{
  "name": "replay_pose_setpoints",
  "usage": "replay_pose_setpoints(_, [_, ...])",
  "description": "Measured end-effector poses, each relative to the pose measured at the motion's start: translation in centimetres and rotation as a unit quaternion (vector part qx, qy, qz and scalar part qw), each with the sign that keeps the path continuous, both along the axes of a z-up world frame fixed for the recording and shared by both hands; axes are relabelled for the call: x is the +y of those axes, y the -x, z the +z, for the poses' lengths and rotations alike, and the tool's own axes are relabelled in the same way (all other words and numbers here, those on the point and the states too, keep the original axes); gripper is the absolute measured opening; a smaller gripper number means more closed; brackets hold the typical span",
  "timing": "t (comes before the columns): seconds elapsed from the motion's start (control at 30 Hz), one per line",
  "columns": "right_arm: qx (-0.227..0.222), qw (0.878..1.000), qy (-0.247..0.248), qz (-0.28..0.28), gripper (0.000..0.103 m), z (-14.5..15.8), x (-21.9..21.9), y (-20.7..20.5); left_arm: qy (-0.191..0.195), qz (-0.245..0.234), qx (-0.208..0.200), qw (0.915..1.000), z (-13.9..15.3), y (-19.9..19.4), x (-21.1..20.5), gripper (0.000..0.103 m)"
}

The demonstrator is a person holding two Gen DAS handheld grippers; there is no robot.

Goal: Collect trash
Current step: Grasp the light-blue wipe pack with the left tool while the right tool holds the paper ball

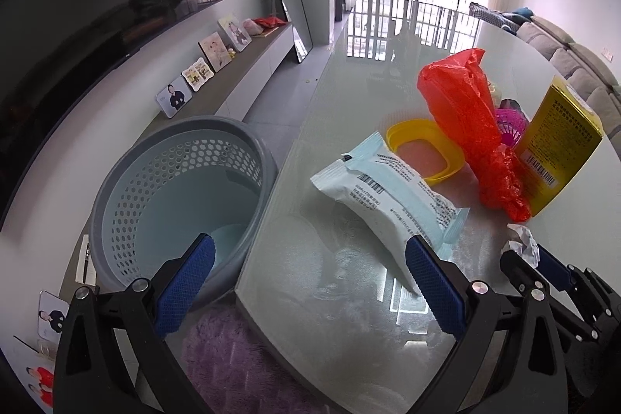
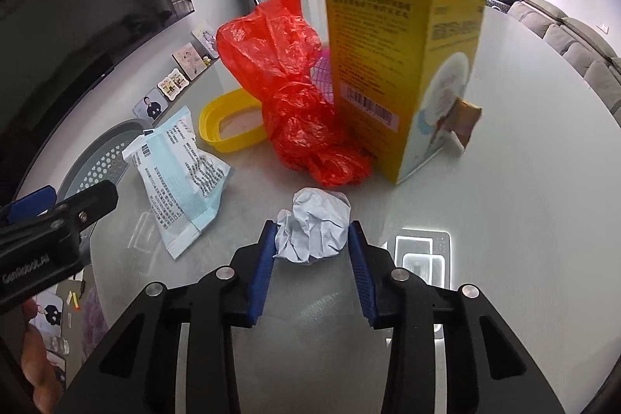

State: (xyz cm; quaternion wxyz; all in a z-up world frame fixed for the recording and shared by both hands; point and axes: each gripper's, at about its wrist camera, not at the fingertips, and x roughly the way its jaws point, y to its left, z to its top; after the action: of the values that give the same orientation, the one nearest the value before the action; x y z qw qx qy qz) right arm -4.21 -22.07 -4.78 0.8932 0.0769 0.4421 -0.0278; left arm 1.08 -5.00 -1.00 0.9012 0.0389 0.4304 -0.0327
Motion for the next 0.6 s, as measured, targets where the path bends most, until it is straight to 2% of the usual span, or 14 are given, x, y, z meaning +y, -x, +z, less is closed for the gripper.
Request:
replay_pose_setpoints(0.27, [-0.024, 0.999, -0.035, -0.015, 0.037, 0.2, -4.0, 2.8, 0.005, -0.002, 0.013, 0.9999, -1.4, -1.3, -3.8, 0.097])
replay_pose_setpoints(0.43, [-0.030, 0.997, -0.068, -0.009, 0.037, 0.1, -5.6, 3.6, -0.023, 0.022, 0.032, 0.9990, -3.0, -2.1, -4.0, 0.097])
replay_pose_setpoints(0.6, [-0.034, 0.996, -0.086, 0.002, 0.037, 0.0, -6.2, 4.0, -0.054, 0.058, 0.021, 0.9966, -2.9, -1.7, -2.2, 0.097])
